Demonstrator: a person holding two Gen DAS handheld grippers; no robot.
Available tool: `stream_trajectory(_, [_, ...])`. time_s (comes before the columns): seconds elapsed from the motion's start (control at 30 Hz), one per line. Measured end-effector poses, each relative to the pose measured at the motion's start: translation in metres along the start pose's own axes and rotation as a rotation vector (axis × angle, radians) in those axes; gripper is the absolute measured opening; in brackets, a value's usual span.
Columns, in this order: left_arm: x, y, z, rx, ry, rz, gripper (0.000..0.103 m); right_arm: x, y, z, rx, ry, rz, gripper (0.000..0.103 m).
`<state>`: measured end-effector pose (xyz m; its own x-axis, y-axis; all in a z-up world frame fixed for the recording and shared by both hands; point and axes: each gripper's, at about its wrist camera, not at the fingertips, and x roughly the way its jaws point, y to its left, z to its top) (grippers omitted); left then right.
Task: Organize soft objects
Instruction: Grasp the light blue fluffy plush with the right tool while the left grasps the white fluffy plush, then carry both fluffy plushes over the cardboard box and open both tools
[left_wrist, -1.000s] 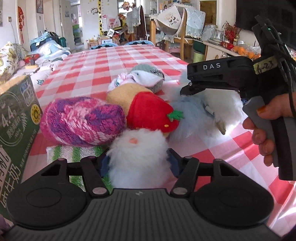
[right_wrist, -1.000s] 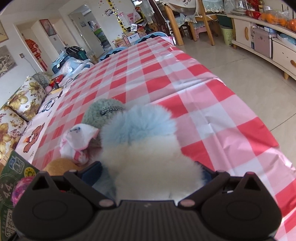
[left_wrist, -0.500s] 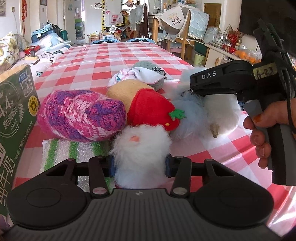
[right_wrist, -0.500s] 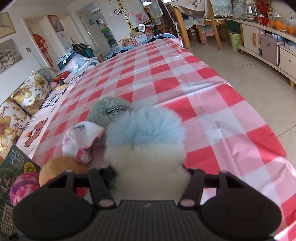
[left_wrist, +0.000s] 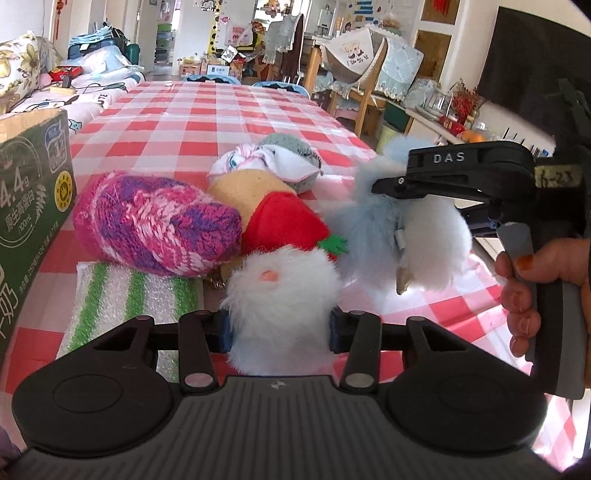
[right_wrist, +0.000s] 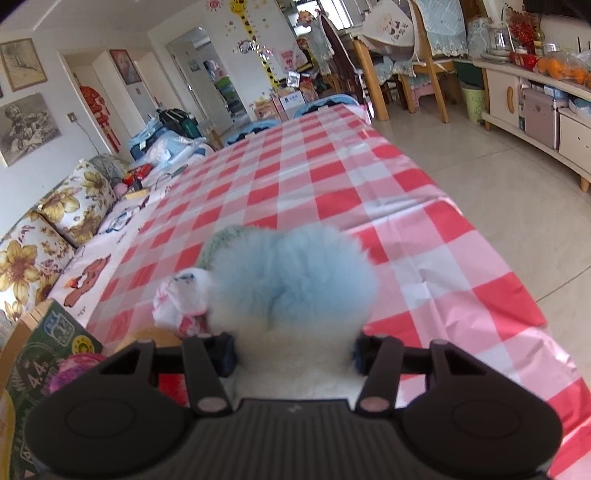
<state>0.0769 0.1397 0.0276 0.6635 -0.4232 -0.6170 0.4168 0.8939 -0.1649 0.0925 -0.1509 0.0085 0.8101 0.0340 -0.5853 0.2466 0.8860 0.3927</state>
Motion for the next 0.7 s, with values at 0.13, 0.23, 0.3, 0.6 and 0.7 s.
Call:
stream_trajectory(0.13, [-0.002,0.002,0.003,-0.011,-0.01,-0.024,0.055,-0.011,0.003,0.003,0.002,-0.031,0.01,0.053])
stream_trajectory(0.23, [-0.006,0.005,0.006,-0.024,-0.024,-0.038,0.054,-0.02,0.008,0.005,0.0,-0.054,0.028,0.053])
stream_trajectory(0.3, [-0.008,0.007,0.008,-0.028,-0.034,-0.042,0.055,-0.025,0.011,0.007,-0.001,-0.066,0.045,0.053])
stream_trajectory(0.6, [-0.017,0.02,0.018,-0.051,-0.087,-0.06,0.054,-0.041,0.04,0.011,-0.011,-0.098,0.123,0.053])
stream_trajectory(0.7, [-0.02,0.023,0.021,-0.058,-0.107,-0.061,0.054,-0.046,0.049,0.012,-0.013,-0.11,0.145,0.053])
